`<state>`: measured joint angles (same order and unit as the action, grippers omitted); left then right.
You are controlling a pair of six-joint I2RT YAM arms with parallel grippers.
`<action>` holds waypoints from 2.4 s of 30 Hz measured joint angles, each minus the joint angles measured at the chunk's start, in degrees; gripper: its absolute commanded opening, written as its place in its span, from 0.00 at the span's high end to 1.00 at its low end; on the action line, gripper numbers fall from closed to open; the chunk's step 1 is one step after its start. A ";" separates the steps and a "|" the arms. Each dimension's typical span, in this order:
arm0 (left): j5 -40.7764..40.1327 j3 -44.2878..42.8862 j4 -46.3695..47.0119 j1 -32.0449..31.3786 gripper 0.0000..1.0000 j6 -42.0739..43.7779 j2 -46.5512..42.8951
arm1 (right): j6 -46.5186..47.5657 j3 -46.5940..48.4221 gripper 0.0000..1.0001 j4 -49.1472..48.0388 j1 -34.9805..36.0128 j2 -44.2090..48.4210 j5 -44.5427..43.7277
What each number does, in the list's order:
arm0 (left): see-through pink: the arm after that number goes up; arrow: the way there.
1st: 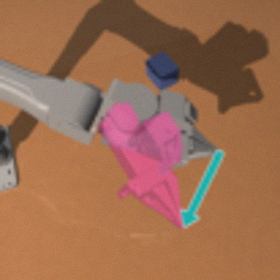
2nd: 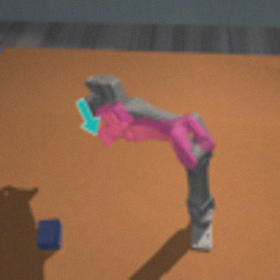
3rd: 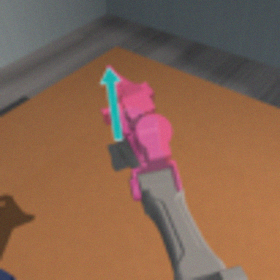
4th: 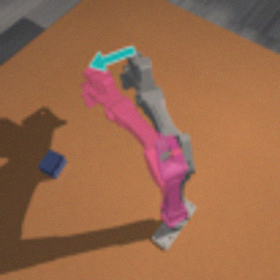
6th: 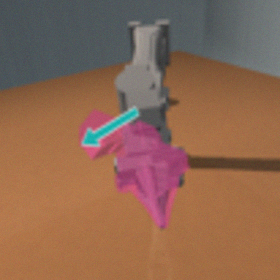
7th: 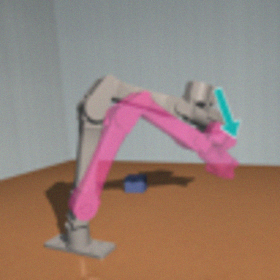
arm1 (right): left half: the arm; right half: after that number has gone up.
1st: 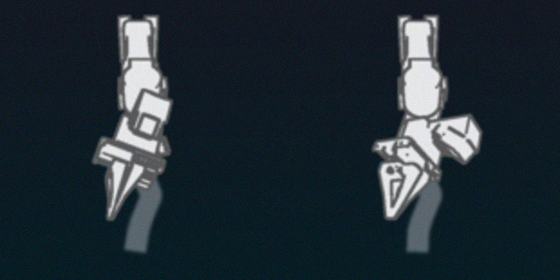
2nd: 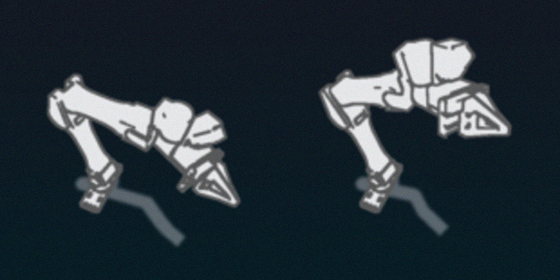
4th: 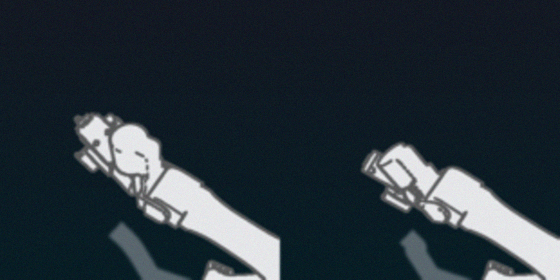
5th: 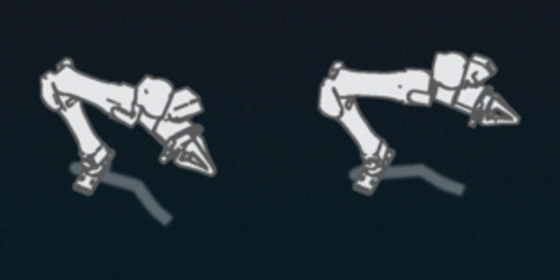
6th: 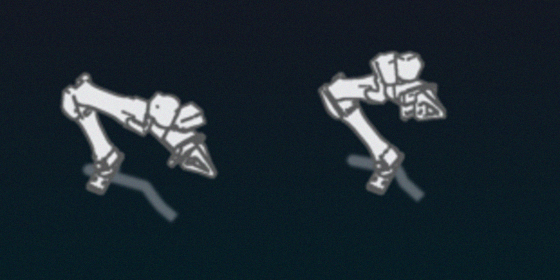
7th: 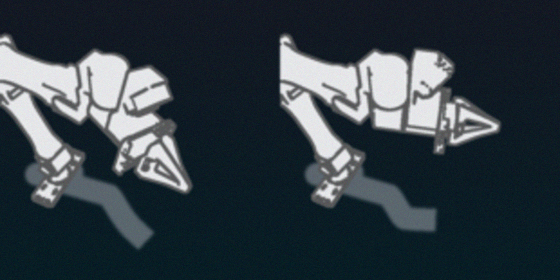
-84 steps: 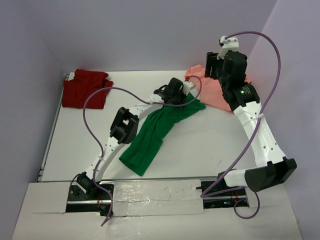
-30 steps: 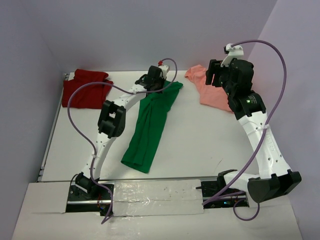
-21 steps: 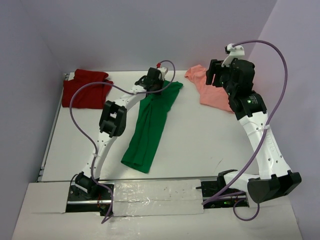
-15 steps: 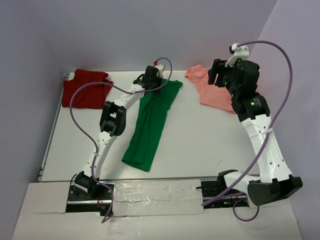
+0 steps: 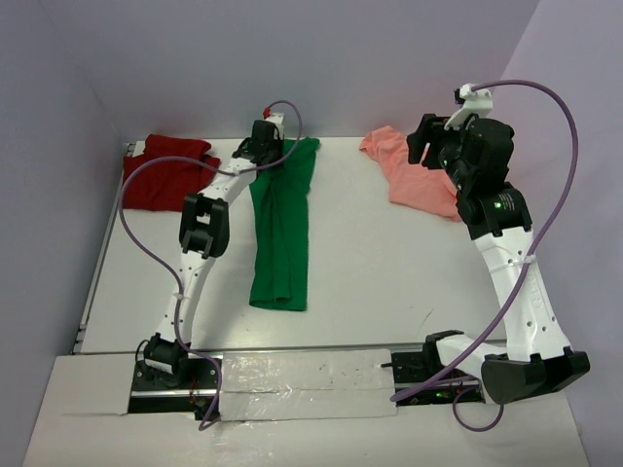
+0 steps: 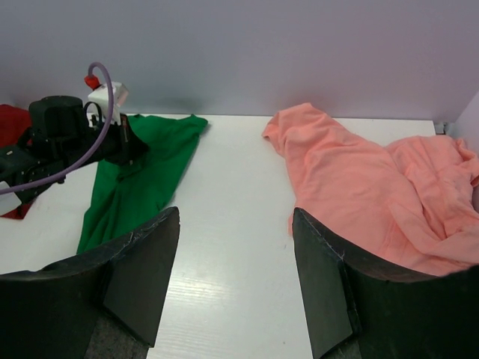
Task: Fold and stack the t-shirts
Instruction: Fold the tshirt
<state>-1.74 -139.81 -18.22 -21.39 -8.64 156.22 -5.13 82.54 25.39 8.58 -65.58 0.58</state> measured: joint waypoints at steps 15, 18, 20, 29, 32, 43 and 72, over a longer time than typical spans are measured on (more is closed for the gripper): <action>0.90 21.77 1.01 -1.55 0.18 0.39 -28.41 | 2.10 -1.38 0.29 0.87 0.46 -10.03 11.85; 2.73 31.06 2.03 -1.77 0.17 1.55 -42.18 | 4.28 -2.45 0.29 3.10 2.36 -12.59 16.11; 3.54 37.24 2.54 -0.70 0.17 2.19 -54.36 | 5.99 -3.15 0.30 4.55 5.16 -14.27 18.08; 3.98 62.88 2.73 14.12 0.16 6.21 -82.60 | 11.58 -11.23 0.31 9.01 24.59 -23.78 22.29; 5.01 68.87 0.00 17.62 0.16 6.82 -84.46 | 12.33 -13.62 0.34 10.36 28.48 -25.75 24.11; 9.92 80.59 -3.89 29.35 0.16 7.63 -94.49 | 12.41 -17.84 0.35 8.70 39.32 -28.52 27.65; 10.56 84.08 -2.49 31.36 0.16 7.56 -102.79 | 20.33 -22.91 0.40 -14.40 62.16 -36.22 -25.35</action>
<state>8.82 -55.72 -20.71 9.98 -1.08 53.43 15.20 59.64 10.98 70.74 -101.80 -24.77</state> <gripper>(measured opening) 0.840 0.624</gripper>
